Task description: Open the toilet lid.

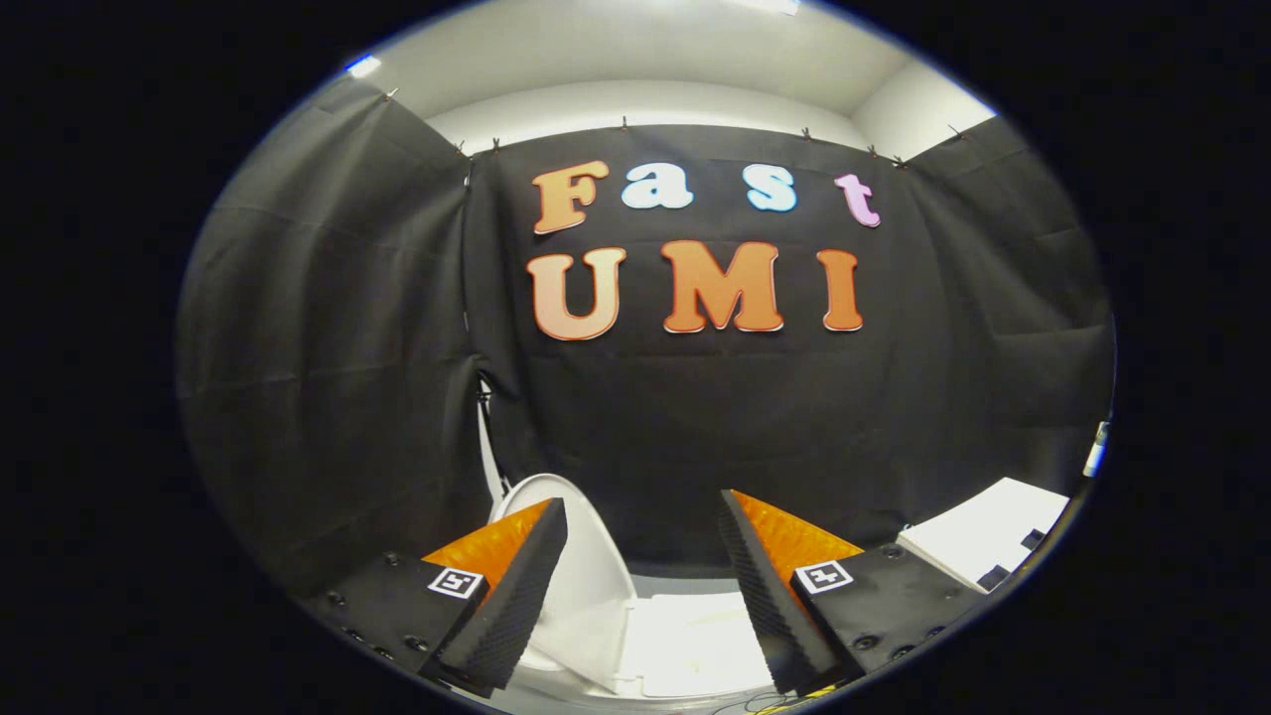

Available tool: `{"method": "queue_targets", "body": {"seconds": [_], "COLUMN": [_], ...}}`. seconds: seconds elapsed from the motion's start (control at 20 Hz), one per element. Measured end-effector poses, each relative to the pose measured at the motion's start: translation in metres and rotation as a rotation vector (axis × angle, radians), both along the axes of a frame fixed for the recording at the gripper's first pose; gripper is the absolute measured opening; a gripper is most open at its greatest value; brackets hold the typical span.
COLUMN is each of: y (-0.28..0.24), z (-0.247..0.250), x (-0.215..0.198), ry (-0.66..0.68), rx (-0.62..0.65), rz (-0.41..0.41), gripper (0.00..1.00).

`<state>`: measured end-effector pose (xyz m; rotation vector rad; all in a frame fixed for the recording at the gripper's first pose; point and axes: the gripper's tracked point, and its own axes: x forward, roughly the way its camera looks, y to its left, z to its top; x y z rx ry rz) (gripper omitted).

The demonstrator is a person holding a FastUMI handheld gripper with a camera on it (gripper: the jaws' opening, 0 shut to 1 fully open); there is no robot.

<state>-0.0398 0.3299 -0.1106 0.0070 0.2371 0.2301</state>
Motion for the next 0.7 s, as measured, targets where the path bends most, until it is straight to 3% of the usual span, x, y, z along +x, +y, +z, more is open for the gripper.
{"method": "queue_targets", "body": {"seconds": [0.4, 0.7], "y": [-0.123, -0.174], "z": [0.064, 0.088], "x": [0.033, 0.039], "ry": [-0.083, -0.112], "rx": [0.034, 0.031], "rz": [-0.094, -0.08], "gripper": [0.98, 0.98]}}
